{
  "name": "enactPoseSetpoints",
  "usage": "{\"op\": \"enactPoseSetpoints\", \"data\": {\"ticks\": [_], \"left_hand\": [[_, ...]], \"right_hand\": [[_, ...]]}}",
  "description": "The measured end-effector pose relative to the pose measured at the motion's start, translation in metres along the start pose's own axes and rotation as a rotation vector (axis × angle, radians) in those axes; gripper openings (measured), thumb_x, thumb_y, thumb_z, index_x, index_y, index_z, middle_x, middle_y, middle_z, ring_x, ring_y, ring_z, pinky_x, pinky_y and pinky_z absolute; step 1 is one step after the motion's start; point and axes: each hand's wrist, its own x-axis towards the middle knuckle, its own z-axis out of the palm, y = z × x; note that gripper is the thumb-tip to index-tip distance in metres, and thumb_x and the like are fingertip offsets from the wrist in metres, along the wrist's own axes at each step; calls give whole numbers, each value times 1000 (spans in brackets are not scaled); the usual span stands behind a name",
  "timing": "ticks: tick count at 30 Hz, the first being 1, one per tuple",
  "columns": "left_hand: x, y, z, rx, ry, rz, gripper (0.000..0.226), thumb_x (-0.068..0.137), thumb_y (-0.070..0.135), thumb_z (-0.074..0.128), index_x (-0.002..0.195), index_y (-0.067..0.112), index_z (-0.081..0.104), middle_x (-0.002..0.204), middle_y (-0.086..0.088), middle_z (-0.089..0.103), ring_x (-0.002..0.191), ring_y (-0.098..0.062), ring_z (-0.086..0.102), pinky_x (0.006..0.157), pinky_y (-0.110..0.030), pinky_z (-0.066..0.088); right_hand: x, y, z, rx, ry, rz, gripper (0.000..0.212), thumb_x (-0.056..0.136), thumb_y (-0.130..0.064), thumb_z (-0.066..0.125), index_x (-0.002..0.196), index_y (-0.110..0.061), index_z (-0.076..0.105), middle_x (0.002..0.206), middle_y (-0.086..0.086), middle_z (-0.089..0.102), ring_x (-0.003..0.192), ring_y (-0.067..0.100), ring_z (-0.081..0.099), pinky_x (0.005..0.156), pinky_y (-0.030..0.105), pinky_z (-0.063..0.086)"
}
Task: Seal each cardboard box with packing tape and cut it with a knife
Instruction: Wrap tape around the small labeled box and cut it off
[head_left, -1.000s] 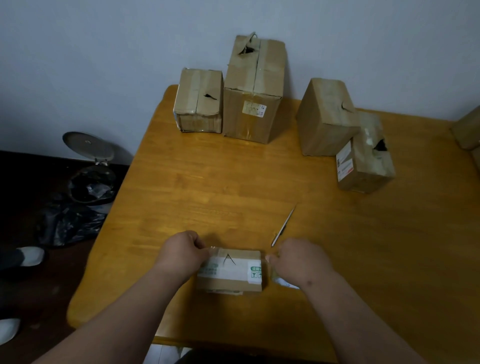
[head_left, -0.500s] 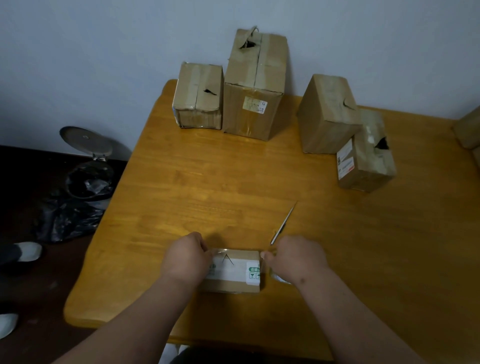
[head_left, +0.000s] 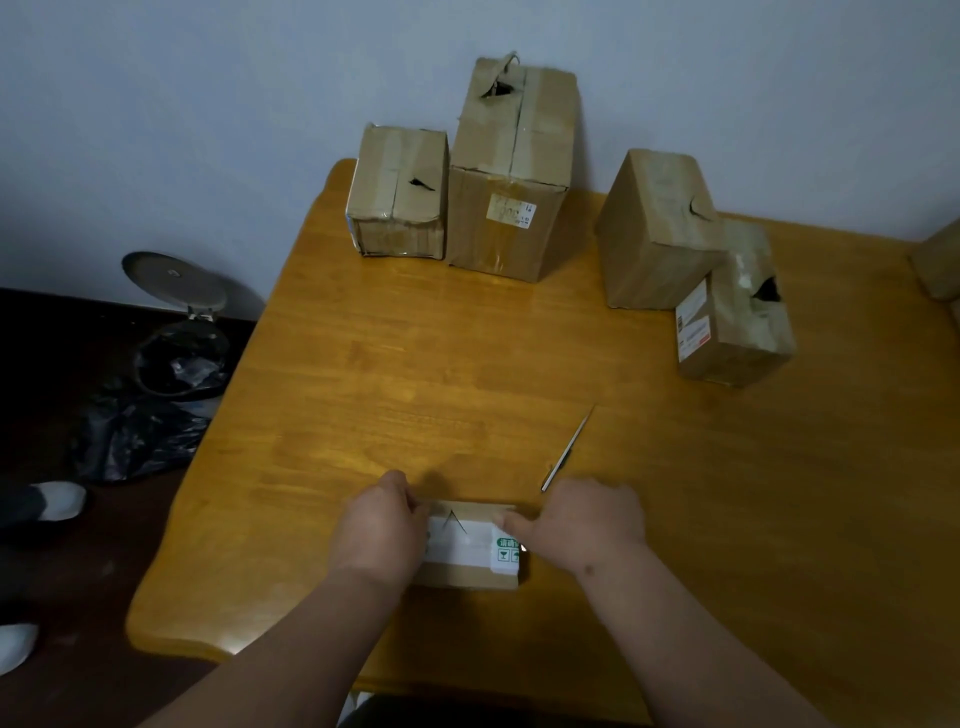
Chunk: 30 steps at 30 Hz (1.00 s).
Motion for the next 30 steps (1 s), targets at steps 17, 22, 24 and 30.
{"op": "enactPoseSetpoints", "data": {"ticks": [17, 22, 24, 30], "left_hand": [[-16, 3, 6, 31, 45, 51, 31, 87, 44, 62, 103, 30, 40, 105, 4, 54, 100, -21, 54, 72, -33, 44], [-18, -4, 3, -143, 64, -178, 61, 69, 45, 84, 107, 28, 39, 111, 1, 33, 90, -24, 50, 75, -36, 47], [-17, -8, 2, -267, 21, -324, 66, 65, 46, 86, 110, 24, 44, 110, 1, 35, 87, -21, 48, 75, -36, 45], [-19, -16, 9, -674, -145, -421, 32, 80, 32, 79, 97, 12, 59, 101, -3, 60, 86, -19, 53, 65, -33, 42]], "right_hand": [[9, -7, 1, -82, 25, -10, 66, 71, -90, 38, 62, -26, 52, 60, -6, 56, 57, 14, 50, 58, 33, 24], [10, -4, 2, -59, 21, -21, 65, 72, -90, 38, 62, -27, 49, 60, -7, 54, 57, 14, 48, 63, 34, 28], [10, -3, 3, -64, 28, -28, 67, 71, -91, 36, 60, -27, 50, 58, -7, 55, 57, 13, 48, 61, 33, 26], [10, -4, 5, -78, 54, -24, 70, 69, -93, 32, 61, -27, 52, 61, -7, 54, 56, 13, 47, 57, 31, 22]]}}
